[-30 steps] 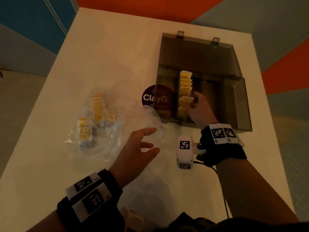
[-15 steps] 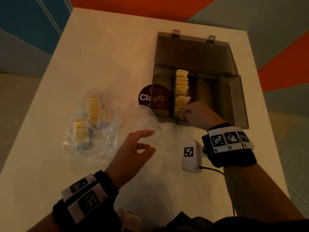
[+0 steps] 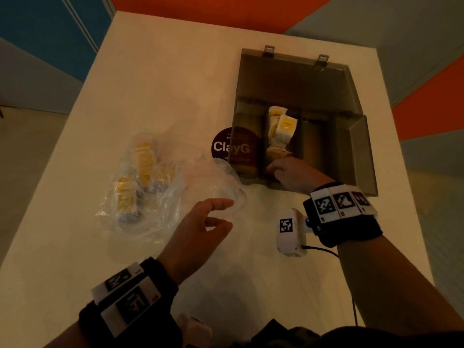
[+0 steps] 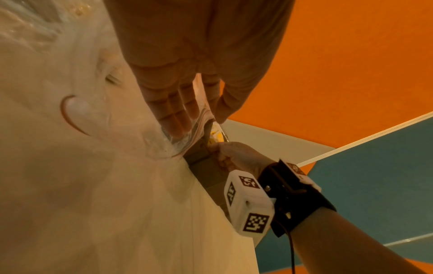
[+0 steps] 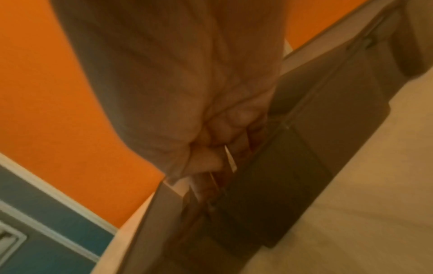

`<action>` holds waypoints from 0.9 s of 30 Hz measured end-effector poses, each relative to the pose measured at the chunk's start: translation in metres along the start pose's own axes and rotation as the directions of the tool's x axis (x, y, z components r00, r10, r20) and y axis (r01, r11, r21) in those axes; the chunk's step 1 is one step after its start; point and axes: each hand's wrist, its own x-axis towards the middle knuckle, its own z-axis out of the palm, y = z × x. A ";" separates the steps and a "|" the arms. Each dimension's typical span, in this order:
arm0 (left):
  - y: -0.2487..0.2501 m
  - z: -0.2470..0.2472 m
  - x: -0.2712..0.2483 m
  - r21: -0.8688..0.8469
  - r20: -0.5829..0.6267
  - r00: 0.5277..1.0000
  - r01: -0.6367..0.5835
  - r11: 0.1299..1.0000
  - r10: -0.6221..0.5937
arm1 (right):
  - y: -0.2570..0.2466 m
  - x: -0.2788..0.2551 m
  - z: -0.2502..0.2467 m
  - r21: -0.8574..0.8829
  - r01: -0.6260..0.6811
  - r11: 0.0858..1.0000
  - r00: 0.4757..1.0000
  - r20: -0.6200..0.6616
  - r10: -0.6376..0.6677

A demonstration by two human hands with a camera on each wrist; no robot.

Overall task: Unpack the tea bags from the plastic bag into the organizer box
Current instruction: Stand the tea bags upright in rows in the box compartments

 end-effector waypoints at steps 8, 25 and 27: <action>0.000 0.000 0.000 0.027 0.029 0.999 0.043 0.999 -0.044 | 0.028 -0.009 0.007 0.577 0.100 0.811 0.900 -0.399 0.173; 0.002 -0.005 0.003 0.126 0.043 0.999 -0.016 0.992 0.011 | 0.014 0.044 -0.064 -0.304 -0.051 0.951 0.887 -0.451 -0.097; 0.009 -0.004 0.006 0.218 0.065 0.995 -0.087 0.972 0.075 | 0.015 0.035 -0.070 -0.194 0.021 0.981 0.884 -0.455 -0.109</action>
